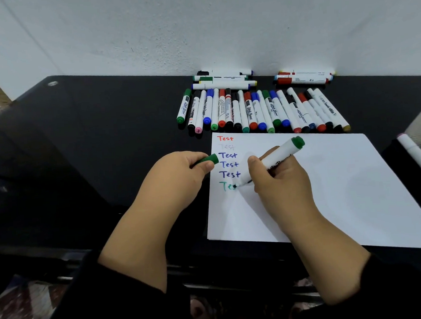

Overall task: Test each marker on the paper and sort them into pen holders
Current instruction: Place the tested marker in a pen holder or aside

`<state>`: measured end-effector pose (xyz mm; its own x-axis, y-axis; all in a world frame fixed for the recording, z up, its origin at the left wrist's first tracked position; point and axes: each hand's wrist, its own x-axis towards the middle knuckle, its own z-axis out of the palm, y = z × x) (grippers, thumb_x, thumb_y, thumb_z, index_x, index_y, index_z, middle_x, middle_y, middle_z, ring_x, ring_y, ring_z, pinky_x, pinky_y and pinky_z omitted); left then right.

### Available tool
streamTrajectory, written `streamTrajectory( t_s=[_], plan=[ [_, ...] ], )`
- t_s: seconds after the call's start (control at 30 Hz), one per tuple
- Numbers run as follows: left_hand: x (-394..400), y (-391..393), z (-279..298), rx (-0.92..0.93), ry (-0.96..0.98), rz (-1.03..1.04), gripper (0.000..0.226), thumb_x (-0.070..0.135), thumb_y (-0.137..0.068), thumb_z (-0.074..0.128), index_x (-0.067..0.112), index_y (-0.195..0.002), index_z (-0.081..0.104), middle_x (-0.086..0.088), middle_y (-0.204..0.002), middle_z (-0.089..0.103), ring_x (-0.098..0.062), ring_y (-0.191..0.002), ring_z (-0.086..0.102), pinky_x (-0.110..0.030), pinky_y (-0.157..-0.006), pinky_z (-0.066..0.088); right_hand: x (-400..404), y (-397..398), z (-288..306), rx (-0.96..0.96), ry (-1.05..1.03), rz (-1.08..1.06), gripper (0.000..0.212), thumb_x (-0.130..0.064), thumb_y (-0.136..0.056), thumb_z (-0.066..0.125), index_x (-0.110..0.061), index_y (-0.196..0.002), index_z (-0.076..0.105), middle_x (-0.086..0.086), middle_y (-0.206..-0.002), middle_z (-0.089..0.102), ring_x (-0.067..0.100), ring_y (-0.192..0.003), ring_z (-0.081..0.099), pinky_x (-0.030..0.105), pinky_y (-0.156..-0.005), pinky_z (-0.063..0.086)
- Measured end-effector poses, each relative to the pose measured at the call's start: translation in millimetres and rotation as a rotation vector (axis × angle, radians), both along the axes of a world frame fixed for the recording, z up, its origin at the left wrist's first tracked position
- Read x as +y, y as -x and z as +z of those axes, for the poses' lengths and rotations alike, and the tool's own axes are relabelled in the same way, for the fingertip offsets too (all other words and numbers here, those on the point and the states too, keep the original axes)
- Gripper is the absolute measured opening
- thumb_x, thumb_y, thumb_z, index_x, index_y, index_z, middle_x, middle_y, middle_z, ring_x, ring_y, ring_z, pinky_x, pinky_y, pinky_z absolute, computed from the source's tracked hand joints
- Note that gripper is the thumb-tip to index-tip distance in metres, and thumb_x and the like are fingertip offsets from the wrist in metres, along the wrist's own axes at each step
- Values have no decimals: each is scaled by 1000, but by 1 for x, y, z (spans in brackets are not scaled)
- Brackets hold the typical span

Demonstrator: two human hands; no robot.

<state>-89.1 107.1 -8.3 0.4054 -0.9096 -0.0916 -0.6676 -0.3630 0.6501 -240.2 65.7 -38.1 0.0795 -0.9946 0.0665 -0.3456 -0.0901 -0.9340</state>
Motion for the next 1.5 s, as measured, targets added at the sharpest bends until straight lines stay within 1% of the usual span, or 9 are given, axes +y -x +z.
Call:
streamTrajectory(
  t_s=[0.2,0.53,0.7,0.83,0.93,1.03,1.27,1.37,1.5],
  plan=[
    [0,0,0,9,-12,3,32,36,-95,48,34,-126,56,23,-74,44,0,-68,48,-14,-56,34,1,0,3,-2,25,-42,26,-25,-90,57,-15,-69,46,-4,-61,50,-1,-53,47,10,-50,35],
    [0,0,-1,12,-6,-11,32,36,-95,49,34,-126,56,20,-82,46,2,-67,47,-12,-57,34,0,1,4,-32,-48,-37,24,-27,-90,57,-15,-72,48,-4,-63,51,4,-54,45,12,-47,33],
    [2,1,0,128,8,-23,31,37,-92,55,36,-122,59,20,-97,52,1,-73,50,-14,-59,37,-6,5,12,-286,-128,-94,23,-27,-90,57,-17,-70,52,-6,-54,53,3,-50,48,22,-59,39],
    [4,3,2,243,20,-59,28,36,-88,60,39,-116,62,30,-85,52,8,-75,50,-3,-55,38,-10,10,24,-492,-177,-67,25,-23,-93,57,-18,-69,54,-8,-47,50,10,-53,44,30,-61,39],
    [4,6,3,310,33,-91,27,36,-86,63,40,-113,64,32,-84,53,16,-77,48,-1,-60,34,-9,12,28,-532,-176,-31,24,-21,-93,57,-17,-70,54,-7,-46,49,10,-50,43,28,-58,37],
    [2,8,4,357,48,-107,23,34,-86,64,42,-108,65,33,-80,56,24,-72,50,5,-58,35,-8,11,27,-497,-167,-14,23,-22,-93,58,-18,-70,56,-6,-48,52,10,-52,46,30,-60,39],
    [1,14,6,361,69,-122,19,34,-87,62,44,-103,64,32,-73,60,17,-73,52,1,-54,37,-6,9,28,-435,-204,128,18,-27,-91,60,-21,-75,63,-3,-55,55,8,-53,47,25,-56,37],
    [0,16,6,339,77,-100,21,32,-88,61,43,-106,64,30,-76,58,12,-74,51,-1,-54,37,-7,8,27,-458,-275,139,13,-28,-89,63,-21,-78,64,-11,-49,47,5,-48,39,25,-54,33],
    [-1,24,5,335,147,-64,19,24,-90,59,40,-97,65,23,-75,57,2,-70,49,5,-53,34,-6,5,26,-580,-343,169,19,-21,-93,58,-17,-74,58,-10,-43,36,6,-43,29,22,-50,28]
  ],
)
